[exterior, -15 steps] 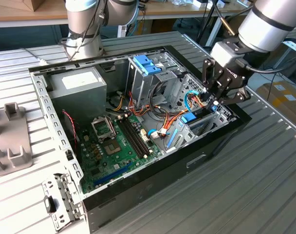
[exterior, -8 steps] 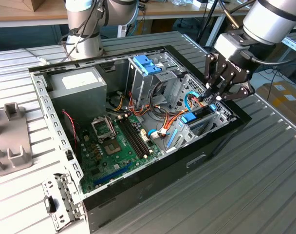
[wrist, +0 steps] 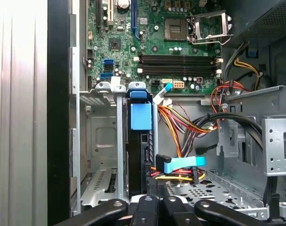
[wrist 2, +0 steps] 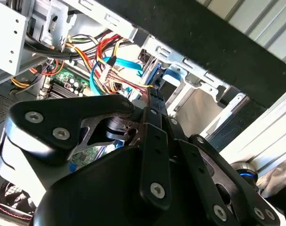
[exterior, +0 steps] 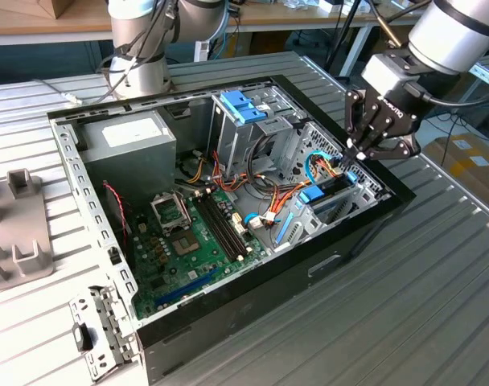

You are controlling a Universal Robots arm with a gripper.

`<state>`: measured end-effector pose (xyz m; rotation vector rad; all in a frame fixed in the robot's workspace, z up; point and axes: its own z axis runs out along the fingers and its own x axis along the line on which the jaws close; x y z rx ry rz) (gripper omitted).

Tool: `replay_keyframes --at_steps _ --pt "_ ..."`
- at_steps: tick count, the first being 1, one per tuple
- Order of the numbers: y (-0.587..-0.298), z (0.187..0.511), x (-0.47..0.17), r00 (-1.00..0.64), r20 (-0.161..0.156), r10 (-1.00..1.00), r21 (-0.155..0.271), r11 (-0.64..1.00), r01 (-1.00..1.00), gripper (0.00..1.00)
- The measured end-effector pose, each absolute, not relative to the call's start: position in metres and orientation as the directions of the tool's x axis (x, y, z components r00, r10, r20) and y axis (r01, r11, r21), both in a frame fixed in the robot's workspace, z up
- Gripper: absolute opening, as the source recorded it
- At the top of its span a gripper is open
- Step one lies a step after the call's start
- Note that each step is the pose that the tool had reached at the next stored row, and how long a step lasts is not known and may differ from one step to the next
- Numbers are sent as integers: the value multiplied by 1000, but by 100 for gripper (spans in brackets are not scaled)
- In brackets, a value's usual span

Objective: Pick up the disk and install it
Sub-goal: 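Insert the first disk wire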

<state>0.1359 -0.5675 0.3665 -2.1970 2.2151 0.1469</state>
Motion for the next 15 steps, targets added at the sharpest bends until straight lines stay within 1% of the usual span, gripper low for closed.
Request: replay_keyframes --at_steps 7,15 --pt "-567 369 150 -10 -82 -997 58 6 -998 11" --pt "-567 369 150 -11 -82 -997 58 6 -998 11"
